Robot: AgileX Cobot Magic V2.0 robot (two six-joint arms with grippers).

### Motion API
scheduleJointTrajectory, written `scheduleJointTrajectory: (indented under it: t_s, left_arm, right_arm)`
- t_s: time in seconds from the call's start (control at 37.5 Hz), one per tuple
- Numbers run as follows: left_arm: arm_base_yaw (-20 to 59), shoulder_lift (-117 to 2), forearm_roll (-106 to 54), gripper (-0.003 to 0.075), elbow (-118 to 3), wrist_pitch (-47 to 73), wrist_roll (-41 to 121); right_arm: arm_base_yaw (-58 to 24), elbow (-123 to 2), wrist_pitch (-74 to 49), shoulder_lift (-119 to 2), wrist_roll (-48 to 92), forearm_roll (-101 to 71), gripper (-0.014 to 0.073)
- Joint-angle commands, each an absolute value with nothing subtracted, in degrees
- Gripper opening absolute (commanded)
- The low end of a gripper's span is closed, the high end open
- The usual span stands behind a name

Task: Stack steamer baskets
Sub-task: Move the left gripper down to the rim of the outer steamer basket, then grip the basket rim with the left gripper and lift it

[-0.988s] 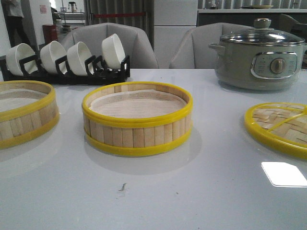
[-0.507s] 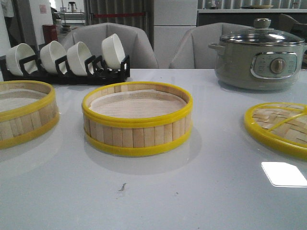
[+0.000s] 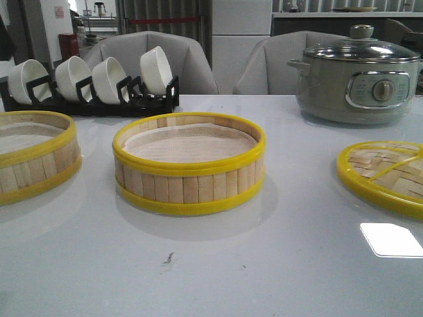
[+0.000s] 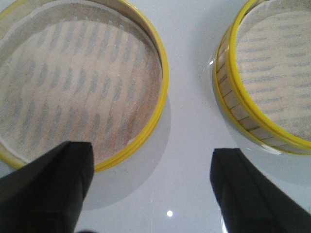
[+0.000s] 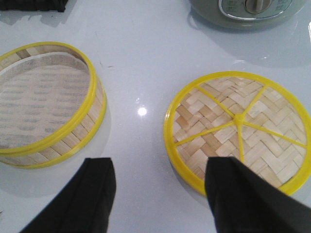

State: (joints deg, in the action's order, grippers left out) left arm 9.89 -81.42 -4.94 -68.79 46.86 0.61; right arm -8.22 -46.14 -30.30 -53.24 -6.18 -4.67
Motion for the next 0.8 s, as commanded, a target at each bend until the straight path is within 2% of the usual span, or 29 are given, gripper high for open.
scheduleJointTrajectory:
  t_s: [0.0, 0.77]
  left_arm:
    - [11.49, -82.46, -5.83, 0.0547, -70.58, 40.46, 0.50]
    - [13.44, -109.10, -4.86, 0.0547, -86.44, 37.89, 0.50]
  right_arm:
    - [-7.82, -48.18, -25.47, -52.80, -6.36, -4.65, 0.0516]
    - [-7.82, -48.18, -25.47, -52.80, -6.36, -4.65, 0.0516]
